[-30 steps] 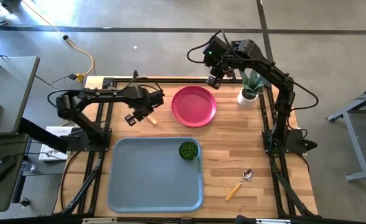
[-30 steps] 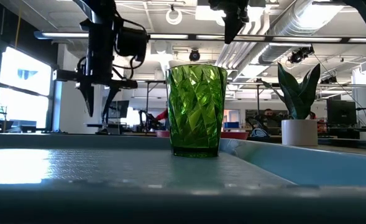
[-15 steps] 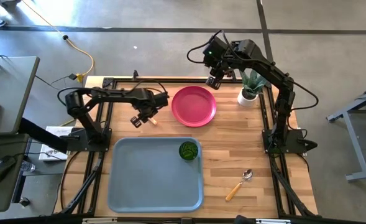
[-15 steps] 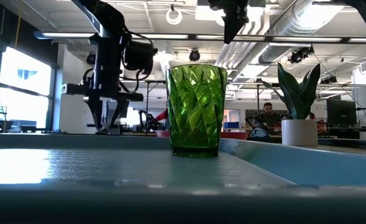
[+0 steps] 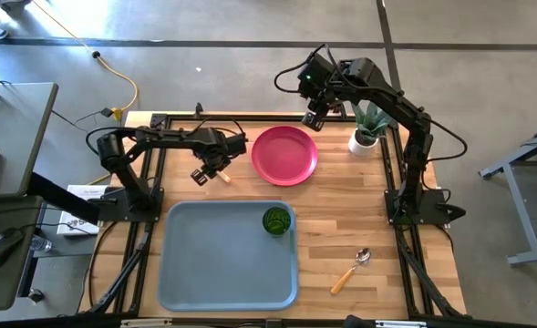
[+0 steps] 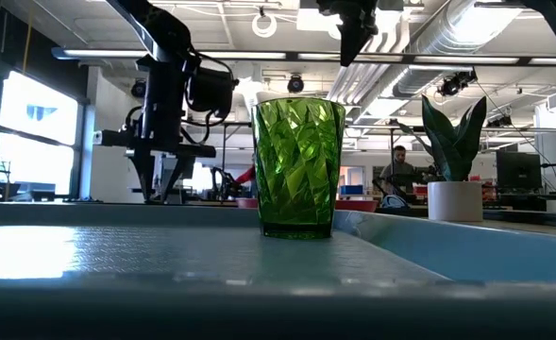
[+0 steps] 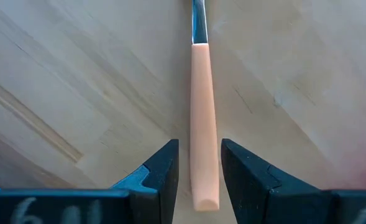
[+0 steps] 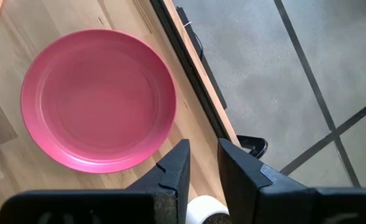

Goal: Pick and place plate/cup/fork/spoon on tray
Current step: Put the orange fork on the blue serving tray to the bottom left of the green glass

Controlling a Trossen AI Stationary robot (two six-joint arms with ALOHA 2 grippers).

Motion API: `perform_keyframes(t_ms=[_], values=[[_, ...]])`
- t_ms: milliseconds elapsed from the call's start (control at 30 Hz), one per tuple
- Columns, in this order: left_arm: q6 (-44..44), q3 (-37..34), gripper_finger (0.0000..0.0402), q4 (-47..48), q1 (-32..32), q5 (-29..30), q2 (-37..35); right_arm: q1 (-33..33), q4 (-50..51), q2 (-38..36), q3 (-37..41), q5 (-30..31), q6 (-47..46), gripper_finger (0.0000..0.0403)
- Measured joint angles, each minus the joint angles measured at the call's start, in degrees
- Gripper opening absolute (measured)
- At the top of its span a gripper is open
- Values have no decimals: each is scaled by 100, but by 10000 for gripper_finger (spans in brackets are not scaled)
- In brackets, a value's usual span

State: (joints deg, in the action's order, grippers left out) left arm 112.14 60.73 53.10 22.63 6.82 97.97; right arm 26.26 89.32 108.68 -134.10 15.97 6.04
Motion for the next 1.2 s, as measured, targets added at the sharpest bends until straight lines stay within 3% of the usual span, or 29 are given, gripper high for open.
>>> perform_keyframes(t_ms=[500,767,1200], values=[[-240,1,108,-3,173,47,42,0,0,0,0,-7,-2,74],[-381,-1,88,-158,135,-262,458,0,-2,0,0,-8,-2,74],[-549,-4,76,-302,174,-116,456,0,-74,0,0,-9,-2,74]])
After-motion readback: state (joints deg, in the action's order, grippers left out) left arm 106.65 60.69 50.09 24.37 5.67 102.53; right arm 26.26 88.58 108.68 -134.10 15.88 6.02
